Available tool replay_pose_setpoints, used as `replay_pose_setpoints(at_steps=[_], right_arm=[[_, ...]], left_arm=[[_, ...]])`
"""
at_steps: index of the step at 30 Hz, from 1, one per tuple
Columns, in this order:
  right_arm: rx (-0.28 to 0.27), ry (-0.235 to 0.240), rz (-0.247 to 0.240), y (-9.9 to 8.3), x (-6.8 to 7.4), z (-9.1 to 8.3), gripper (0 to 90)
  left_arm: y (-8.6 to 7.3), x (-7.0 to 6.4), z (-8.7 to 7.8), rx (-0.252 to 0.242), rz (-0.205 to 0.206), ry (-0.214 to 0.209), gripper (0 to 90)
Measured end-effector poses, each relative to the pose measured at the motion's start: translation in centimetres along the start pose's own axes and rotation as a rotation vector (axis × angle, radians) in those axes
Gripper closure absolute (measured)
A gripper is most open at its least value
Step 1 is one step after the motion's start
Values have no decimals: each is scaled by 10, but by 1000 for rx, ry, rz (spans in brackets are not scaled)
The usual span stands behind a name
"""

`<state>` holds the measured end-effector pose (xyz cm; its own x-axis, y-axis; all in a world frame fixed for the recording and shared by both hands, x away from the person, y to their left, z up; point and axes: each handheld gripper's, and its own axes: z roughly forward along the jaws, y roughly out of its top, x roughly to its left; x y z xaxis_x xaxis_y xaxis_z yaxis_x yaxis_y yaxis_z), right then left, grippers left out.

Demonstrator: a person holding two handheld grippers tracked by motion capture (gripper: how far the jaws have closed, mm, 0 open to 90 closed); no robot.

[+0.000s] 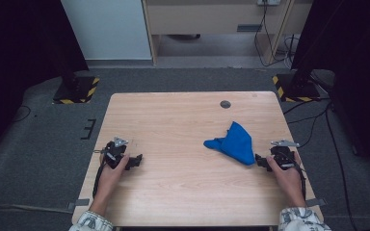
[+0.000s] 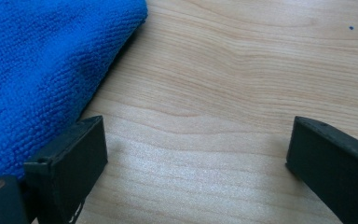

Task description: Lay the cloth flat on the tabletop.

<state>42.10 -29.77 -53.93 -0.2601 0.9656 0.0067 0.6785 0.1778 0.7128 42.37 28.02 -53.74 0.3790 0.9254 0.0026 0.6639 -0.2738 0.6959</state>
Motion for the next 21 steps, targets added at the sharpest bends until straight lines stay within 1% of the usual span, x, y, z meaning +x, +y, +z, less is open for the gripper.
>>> replay_pose_setpoints(at_steps=[7, 15, 19, 20, 21], right_arm=[[0, -3, -3, 0, 0, 1, 45], [0, -14, 7, 1, 1, 2, 40], [8, -11, 8, 3, 1, 1, 65], [-12, -12, 10, 7, 1, -4, 67], [-12, -12, 10, 7, 1, -4, 67]], left_arm=[[0, 0, 0, -1, -1, 0, 0], [0, 0, 0, -1, -1, 0, 0], [0, 0, 0, -1, 0, 0, 0], [0, 0, 0, -1, -1, 0, 0], [0, 0, 0, -1, -1, 0, 0]])
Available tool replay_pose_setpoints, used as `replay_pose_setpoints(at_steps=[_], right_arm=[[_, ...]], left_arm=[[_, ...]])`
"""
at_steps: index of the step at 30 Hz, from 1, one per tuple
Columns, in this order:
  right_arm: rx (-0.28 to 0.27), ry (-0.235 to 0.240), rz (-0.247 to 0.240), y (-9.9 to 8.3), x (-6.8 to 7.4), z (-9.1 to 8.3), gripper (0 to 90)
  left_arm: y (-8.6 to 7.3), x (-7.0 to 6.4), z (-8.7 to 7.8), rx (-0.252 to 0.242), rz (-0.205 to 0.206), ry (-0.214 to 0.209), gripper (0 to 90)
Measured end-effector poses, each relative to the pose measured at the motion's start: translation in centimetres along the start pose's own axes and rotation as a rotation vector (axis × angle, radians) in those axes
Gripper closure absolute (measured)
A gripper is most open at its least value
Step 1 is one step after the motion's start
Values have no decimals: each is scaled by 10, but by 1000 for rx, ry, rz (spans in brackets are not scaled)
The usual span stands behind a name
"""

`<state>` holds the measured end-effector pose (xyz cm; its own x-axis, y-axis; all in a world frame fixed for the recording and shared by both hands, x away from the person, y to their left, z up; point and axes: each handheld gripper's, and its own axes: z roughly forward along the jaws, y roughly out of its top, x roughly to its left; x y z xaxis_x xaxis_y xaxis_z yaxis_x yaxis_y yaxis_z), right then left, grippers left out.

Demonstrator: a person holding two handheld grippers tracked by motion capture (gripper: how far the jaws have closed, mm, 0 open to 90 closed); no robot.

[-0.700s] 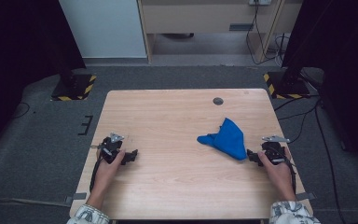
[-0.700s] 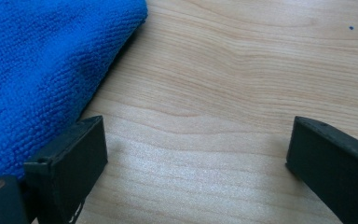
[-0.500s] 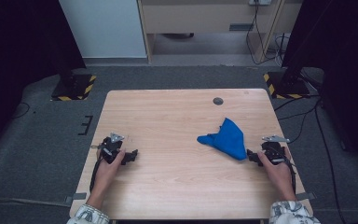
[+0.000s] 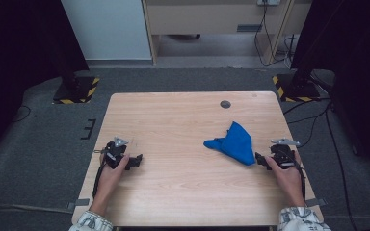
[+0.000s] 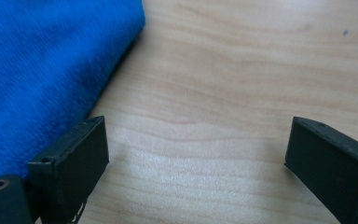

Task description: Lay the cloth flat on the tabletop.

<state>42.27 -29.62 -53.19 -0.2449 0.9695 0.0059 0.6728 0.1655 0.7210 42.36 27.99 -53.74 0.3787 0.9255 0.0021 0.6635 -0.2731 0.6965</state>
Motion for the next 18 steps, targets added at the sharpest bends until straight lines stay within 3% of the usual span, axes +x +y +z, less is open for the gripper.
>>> replay_pose_setpoints(at_steps=[9, 15, 18], right_arm=[[-124, 42, -25, 15, 14, -22, 143], [-139, 91, -84, 19, 30, -24, 192], [-142, 105, -91, 21, 33, -23, 207]], left_arm=[[0, 0, 0, 0, 0, 0, 0], [0, 0, 0, 0, 0, 0, 0], [0, 0, 0, 0, 0, 0, 0]])
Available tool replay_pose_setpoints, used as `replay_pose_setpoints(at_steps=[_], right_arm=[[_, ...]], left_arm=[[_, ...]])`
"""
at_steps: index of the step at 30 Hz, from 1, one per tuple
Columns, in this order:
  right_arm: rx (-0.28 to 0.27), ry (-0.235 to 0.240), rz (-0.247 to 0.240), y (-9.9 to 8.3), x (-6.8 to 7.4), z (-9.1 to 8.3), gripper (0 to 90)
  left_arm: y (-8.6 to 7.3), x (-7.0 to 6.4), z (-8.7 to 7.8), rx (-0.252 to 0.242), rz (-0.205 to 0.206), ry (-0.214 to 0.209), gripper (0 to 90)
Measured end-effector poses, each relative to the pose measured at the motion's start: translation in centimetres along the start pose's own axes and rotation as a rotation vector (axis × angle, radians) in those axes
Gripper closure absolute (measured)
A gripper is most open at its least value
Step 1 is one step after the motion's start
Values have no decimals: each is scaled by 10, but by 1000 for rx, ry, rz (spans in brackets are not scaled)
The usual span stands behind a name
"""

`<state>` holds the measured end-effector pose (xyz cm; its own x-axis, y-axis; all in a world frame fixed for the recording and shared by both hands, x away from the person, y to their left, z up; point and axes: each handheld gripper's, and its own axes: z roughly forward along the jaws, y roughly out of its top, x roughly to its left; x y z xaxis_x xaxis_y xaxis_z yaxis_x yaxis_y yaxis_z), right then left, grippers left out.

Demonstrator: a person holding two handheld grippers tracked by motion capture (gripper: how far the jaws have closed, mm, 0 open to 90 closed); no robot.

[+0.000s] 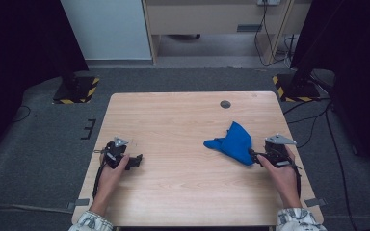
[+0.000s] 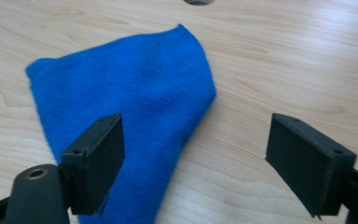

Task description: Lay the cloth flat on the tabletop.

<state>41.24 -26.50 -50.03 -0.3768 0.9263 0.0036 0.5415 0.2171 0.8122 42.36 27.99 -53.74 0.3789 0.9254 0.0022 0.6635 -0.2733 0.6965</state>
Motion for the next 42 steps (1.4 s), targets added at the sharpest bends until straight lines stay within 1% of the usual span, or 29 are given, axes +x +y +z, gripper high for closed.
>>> replay_pose_setpoints(at_steps=[1, 2, 4, 7, 10, 11, 12, 13, 17, 20, 21, 22, 23, 24, 25, 27, 28, 29, 32, 34, 36, 40, 42], right_arm=[[0, 5, -3, 1, 2, 0, 214], [-1, 14, -18, 1, 5, 1, 222], [-3, 21, -25, 1, 7, 1, 233], [-3, 27, -20, 2, 9, 1, 253], [-3, 40, -30, 2, 10, 1, 277], [1, 46, -35, 2, 11, 2, 304], [1, 46, -35, 2, 11, 2, 304], [8, 51, -47, 1, 12, 3, 318], [12, 61, -49, 0, 13, 5, 333], [10, 70, -52, 0, 14, 5, 306], [8, 81, -52, 1, 16, 6, 266], [8, 81, -52, 1, 16, 6, 266], [6, 92, -63, 2, 19, 8, 213], [4, 94, -68, 2, 21, 8, 187], [4, 94, -68, 2, 21, 8, 187], [7, 100, -63, 2, 26, 10, 139], [21, 106, -80, 2, 30, 13, 121], [21, 106, -80, 2, 30, 13, 121], [36, 111, -105, 0, 35, 17, 122], [48, 116, -117, -1, 38, 21, 149], [59, 115, -123, -2, 39, 23, 157], [73, 109, -137, -3, 41, 26, 147], [86, 107, -137, -3, 41, 28, 141]], left_arm=[[0, 0, 0, 0, 1, 0, 0], [0, 0, 0, 0, 1, 0, 0], [0, 0, 0, 0, 1, 0, 0], [0, 0, 0, -1, 2, 0, 0], [0, 0, 0, -1, 3, 0, 0], [0, -1, 0, -1, 2, 0, 0], [0, -1, 0, -1, 3, 0, 0], [0, -1, 0, -1, 4, 0, 0], [0, -1, 0, -2, 4, 1, 0], [0, -1, 0, -2, 5, 1, 0], [0, -1, 0, -2, 4, 0, 0], [0, -1, 0, -2, 5, 0, 0], [0, -1, 0, -2, 6, -1, 0], [0, -1, 0, -2, 6, -1, 0], [0, -1, 0, -2, 6, -1, 0], [0, -1, 0, -2, 6, -1, 0], [0, -1, 0, -2, 6, -1, 0], [0, -1, 0, -2, 6, -1, 0], [0, -1, 0, -1, 7, -1, 0], [0, -1, 0, -1, 8, -2, 0], [0, -1, 0, -1, 8, -2, 0], [0, -1, 0, -1, 8, -2, 0], [0, -1, 0, -1, 9, -2, 0]])
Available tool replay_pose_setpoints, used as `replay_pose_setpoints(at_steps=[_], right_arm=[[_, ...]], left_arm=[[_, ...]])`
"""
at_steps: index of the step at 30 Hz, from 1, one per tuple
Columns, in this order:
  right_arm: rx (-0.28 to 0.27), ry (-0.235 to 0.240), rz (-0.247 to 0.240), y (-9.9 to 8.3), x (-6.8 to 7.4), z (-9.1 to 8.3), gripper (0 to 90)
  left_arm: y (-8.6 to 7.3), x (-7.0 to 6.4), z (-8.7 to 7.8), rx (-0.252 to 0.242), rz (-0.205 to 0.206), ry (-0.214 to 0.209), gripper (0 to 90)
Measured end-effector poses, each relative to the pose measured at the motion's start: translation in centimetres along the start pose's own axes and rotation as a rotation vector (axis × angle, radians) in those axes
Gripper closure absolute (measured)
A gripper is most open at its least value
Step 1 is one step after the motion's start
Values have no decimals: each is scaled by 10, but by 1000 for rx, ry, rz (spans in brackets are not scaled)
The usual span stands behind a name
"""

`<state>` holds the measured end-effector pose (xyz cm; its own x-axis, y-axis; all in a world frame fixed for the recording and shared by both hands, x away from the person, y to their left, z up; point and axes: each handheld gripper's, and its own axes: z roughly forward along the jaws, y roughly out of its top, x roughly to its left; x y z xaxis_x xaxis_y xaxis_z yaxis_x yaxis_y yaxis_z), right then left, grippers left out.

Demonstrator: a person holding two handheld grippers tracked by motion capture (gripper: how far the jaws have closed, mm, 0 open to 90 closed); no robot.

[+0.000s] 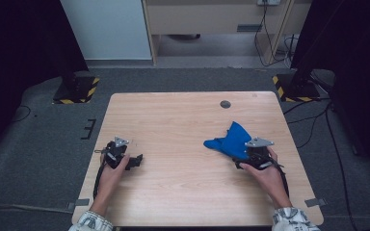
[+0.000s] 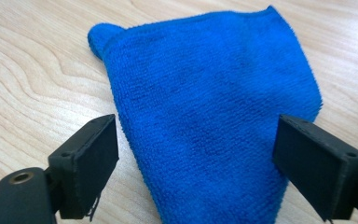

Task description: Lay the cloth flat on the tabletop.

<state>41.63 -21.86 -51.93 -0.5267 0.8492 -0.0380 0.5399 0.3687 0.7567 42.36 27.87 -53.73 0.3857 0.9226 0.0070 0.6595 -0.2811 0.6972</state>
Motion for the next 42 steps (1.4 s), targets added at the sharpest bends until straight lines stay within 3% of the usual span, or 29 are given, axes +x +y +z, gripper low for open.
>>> replay_pose_setpoints(at_steps=[4, 7, 12, 16, 19, 24, 32, 42], right_arm=[[28, -6, -6, -2, -3, 5, 227], [43, -11, 3, -3, -6, 7, 375], [25, -15, 11, -3, -10, 5, 642], [-8, 4, 29, -1, -13, 2, 754], [-44, 33, 39, 3, -10, -2, 781], [-59, 89, 38, 9, 2, 0, 789], [-82, 162, 9, 22, 33, 6, 789], [-66, 227, -39, 32, 77, 18, 787]], left_arm=[[0, 0, 0, -1, -1, 0, 0], [0, 0, 0, 0, 2, -2, 0], [0, 0, 0, -1, 5, -3, 0], [0, -1, 0, 0, 6, -4, 0], [0, -1, 0, 0, 6, -4, 0], [0, -1, 0, -2, 6, -4, 1], [0, -1, 0, -3, 7, -4, 4], [0, -1, 0, -3, 7, -5, 6]])
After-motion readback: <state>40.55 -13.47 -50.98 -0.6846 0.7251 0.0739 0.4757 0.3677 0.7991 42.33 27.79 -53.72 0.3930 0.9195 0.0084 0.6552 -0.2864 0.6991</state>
